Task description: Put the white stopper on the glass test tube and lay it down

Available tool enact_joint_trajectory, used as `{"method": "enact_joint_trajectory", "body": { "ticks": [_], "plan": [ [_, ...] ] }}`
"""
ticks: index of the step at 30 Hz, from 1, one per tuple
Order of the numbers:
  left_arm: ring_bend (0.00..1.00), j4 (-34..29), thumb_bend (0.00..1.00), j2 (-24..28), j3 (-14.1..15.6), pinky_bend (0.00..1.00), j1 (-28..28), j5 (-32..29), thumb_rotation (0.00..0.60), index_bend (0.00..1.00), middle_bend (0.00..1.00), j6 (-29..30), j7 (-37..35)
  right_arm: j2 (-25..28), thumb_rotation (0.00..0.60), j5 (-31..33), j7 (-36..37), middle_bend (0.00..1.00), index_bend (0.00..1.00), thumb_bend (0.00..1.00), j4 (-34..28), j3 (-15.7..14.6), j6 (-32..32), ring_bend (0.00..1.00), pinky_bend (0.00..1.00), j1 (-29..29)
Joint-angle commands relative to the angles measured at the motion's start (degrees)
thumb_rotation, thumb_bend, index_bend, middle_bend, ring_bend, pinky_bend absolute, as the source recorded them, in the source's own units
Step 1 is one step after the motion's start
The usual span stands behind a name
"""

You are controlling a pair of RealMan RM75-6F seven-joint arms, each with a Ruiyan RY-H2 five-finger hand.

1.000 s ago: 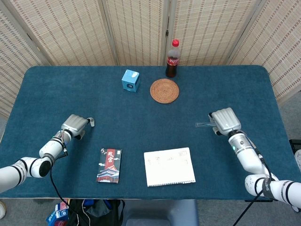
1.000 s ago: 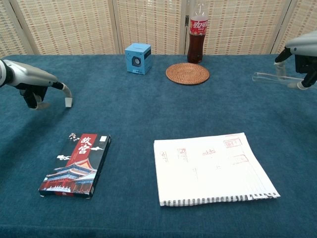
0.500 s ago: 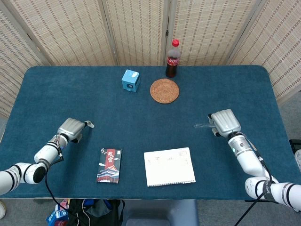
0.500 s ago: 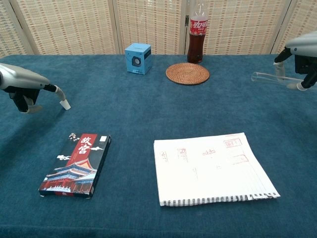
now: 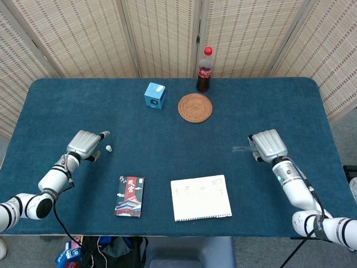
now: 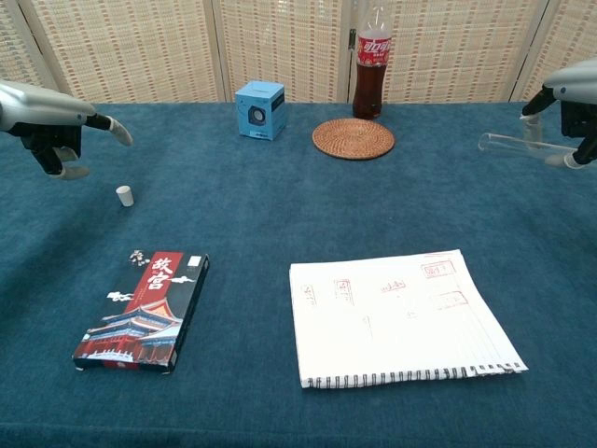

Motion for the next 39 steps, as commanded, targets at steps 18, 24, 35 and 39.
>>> {"method": "enact_joint_trajectory", "body": {
  "ticks": [18,24,35,39],
  "plan": [
    [0.00,13.23,0.23,-9.82,-4.66,0.00,3.35,8.93,0.600,0.32,0.00,2.33,-7.52,0.15,0.600,-0.41,0.77,1.00,0.80,0.62,0.57,-0.02,-0.12,1.00,1.00,-1.04],
    [0.00,15.54,0.23,-11.46,-4.98,0.00,4.00,10.32,0.600,0.35,0.00,1.23,-8.63,0.06,0.600,-0.61,0.88,1.00,0.80,0.62,0.83,0.08,-0.40,1.00,1.00,-1.07],
    [0.00,19.33,0.29,-14.74,-5.78,0.00,4.65,12.32,0.600,0.39,0.00,0.39,-9.12,-0.41,0.600,-0.46,0.89,1.00,0.80,0.62,1.50,0.04,-0.87,1.00,1.00,-1.19],
    [0.00,20.41,0.29,-15.57,-6.09,0.00,4.78,12.47,0.600,0.40,0.00,-0.07,-9.04,-0.60,0.600,-0.22,0.94,1.00,0.80,0.62,1.89,0.09,-1.18,1.00,1.00,-1.15]
  ]
}}
